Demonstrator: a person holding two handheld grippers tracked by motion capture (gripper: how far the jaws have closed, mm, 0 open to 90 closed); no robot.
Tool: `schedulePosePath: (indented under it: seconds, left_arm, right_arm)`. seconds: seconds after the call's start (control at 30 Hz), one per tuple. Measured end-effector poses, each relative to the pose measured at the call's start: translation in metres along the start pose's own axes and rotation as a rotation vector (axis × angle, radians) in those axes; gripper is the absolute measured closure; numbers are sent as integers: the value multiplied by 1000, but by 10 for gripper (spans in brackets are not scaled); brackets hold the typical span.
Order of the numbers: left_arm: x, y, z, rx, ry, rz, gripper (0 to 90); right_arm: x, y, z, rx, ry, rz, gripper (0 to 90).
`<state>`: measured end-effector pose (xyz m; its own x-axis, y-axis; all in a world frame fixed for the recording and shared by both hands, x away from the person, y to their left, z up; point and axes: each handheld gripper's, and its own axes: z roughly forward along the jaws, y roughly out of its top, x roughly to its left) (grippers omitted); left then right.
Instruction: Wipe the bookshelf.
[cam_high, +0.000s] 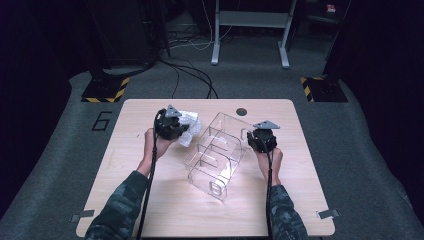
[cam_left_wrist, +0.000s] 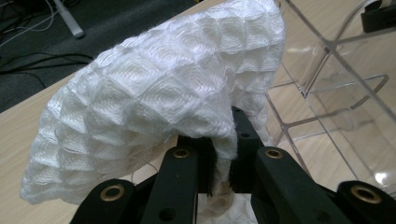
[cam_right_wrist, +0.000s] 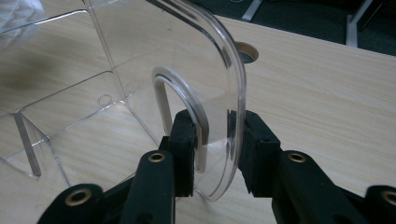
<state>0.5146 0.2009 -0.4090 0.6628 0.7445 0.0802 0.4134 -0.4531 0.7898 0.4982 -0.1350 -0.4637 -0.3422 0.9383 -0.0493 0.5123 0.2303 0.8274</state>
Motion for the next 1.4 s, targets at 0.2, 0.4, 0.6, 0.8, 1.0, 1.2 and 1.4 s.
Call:
schedulePosePath:
  seconds: [0.2,0.4,0.6,0.8,1.0,1.2,1.4]
  left_arm:
    - [2,12,6,2,-11,12,834]
    - [2,22,18,2,-6,2,834]
    - [-2,31,29,0,-15,3,834]
    - [-13,44,45,28,-28,25,834]
    - [-22,48,53,40,-72,61,834]
    - [-21,45,48,44,-95,73,835]
    - [-21,33,41,38,-112,86,835]
  right_arm:
    - [2,1,1,-1,-1,-3,706]
    - [1,0,1,1,-1,-6,713]
    - [1,1,1,3,-2,-8,715]
    - [1,2,1,5,-2,-12,714]
    - [1,2,1,14,-3,-9,715]
    - [2,2,1,15,-5,-7,718]
    - [2,3,1,18,-7,-1,719]
